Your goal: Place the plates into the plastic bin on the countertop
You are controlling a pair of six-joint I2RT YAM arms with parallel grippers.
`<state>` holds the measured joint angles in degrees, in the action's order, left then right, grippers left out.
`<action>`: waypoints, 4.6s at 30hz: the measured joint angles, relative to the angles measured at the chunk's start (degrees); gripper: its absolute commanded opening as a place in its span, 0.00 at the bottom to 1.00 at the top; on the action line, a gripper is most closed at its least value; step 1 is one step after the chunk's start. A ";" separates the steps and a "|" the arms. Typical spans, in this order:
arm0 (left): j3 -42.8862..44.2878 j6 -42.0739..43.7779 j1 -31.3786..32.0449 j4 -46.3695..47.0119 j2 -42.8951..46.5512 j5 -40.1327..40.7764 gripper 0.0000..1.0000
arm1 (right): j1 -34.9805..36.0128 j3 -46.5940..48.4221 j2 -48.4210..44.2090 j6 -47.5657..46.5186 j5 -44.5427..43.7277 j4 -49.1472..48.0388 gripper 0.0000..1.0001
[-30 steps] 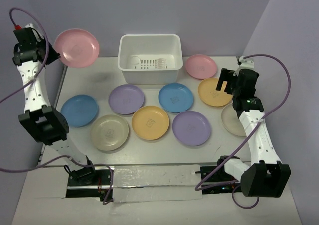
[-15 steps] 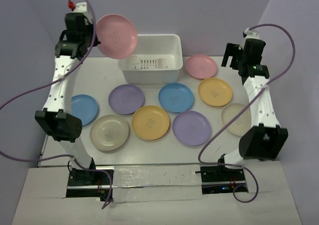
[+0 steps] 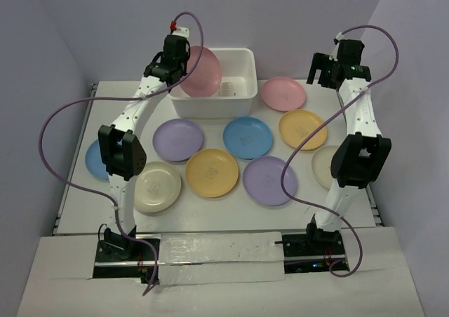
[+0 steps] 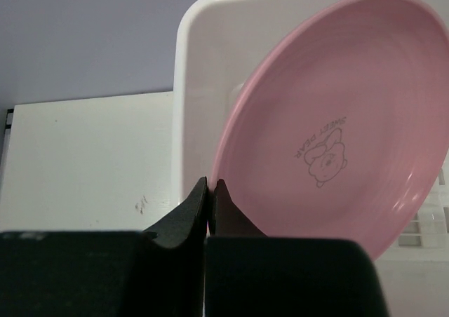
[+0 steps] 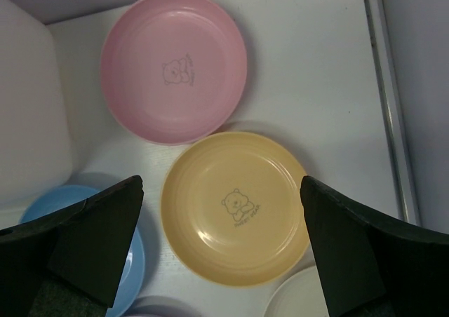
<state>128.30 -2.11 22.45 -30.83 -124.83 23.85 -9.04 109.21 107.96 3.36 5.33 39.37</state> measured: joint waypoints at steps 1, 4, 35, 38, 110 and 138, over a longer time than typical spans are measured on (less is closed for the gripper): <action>0.14 -0.03 -0.02 0.18 -0.46 -0.38 0.00 | 0.00 0.63 0.15 0.02 0.12 -0.02 1.00; 0.21 -0.37 -0.12 0.56 -1.47 -1.57 0.00 | 0.00 1.46 0.20 -0.02 0.48 0.03 1.00; 3.74 -3.22 0.05 5.17 -9.77 -11.38 0.97 | 0.00 13.44 14.04 -0.22 1.59 2.28 0.92; 5.13 -3.03 0.06 7.76 -8.95 -10.83 0.99 | 0.00 14.32 15.80 -0.20 1.26 2.23 0.88; -37.53 -10.24 -34.63 -1.75 26.10 -15.98 0.99 | 0.07 22.39 8.06 23.00 10.01 -4.18 0.00; -66.87 -6.50 -42.07 -0.33 56.98 -24.37 0.99 | 29.84 29.23 27.87 14.92 -7.38 -11.69 0.00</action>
<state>61.44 -8.61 -19.62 -31.16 -67.85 -0.51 20.80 138.45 135.83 18.28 -2.06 27.68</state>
